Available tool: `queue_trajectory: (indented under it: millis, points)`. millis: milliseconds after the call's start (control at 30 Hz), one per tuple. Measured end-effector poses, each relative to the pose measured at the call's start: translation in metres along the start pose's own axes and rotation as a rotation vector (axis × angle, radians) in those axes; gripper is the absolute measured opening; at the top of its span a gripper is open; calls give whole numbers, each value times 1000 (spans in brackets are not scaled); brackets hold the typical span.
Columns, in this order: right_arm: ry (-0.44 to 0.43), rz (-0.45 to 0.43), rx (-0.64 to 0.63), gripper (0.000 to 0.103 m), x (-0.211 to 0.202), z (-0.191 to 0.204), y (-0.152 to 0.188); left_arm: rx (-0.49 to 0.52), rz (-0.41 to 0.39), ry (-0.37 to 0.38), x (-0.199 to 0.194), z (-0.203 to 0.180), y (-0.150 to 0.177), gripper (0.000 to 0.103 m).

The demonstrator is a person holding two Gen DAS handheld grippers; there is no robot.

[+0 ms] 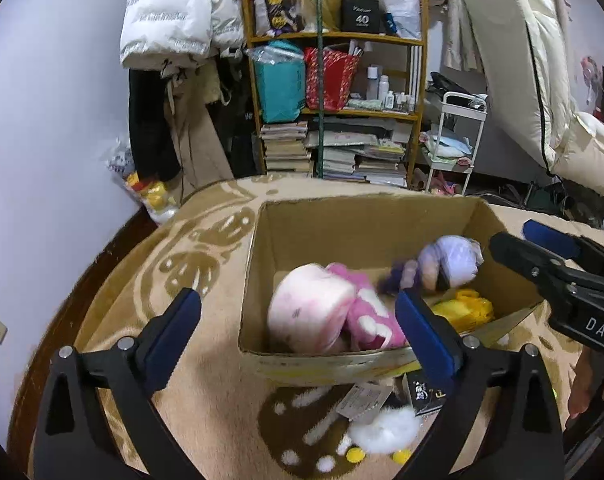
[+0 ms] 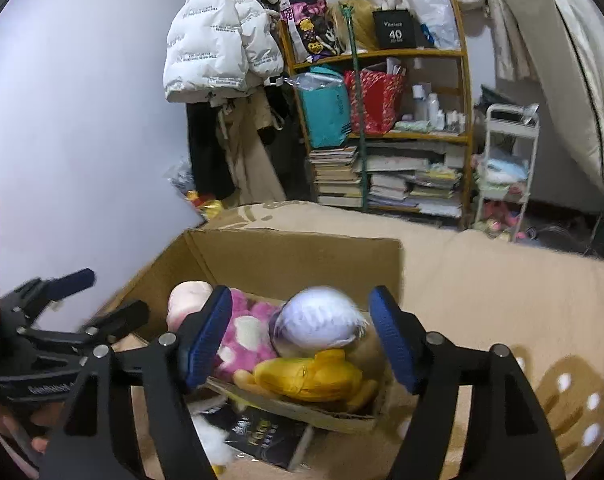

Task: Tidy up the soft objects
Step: 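Open the left tool over the box while the right tool releases the purple doll into it, then lower the left tool to the white fluffy plush while the right tool approaches the black tissue pack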

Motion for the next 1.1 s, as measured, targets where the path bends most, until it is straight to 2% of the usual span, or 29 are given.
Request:
queue_trajectory:
  millis: [100, 167, 300, 367, 467, 900, 1100]
  points:
    - [-7, 1, -3, 76, -5, 2, 0, -8, 24, -5, -3, 5, 7, 97]
    - [-6, -1, 1, 83, -9, 2, 0, -2, 30, -5, -7, 7, 9, 97]
    - [1, -8, -2, 85, -23, 3, -3, 9, 30, -1, -21, 7, 11, 97]
    - [11, -21, 3, 94, -32, 3, -6, 9, 35, 6, -27, 6, 12, 97]
    - [23, -36, 9, 97, -45, 4, -9, 0, 37, 20, -39, 5, 13, 97]
    - [70, -37, 49, 102, -95, -4, -7, 7, 73, 61, -74, 4, 33, 97]
    - [83, -12, 79, 102, -108, -8, 8, -12, 89, 78, -81, 5, 38, 97]
Point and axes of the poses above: each gripper's, at about its wrist camera, not at the fingertips, and x roughly the way its jaws point, z to its left, y to its underside, the point moved 9 cm from there along x, roughly the way its jaws point, and after that the axes turned 15 degrees about -z, right-handed, at the moved point
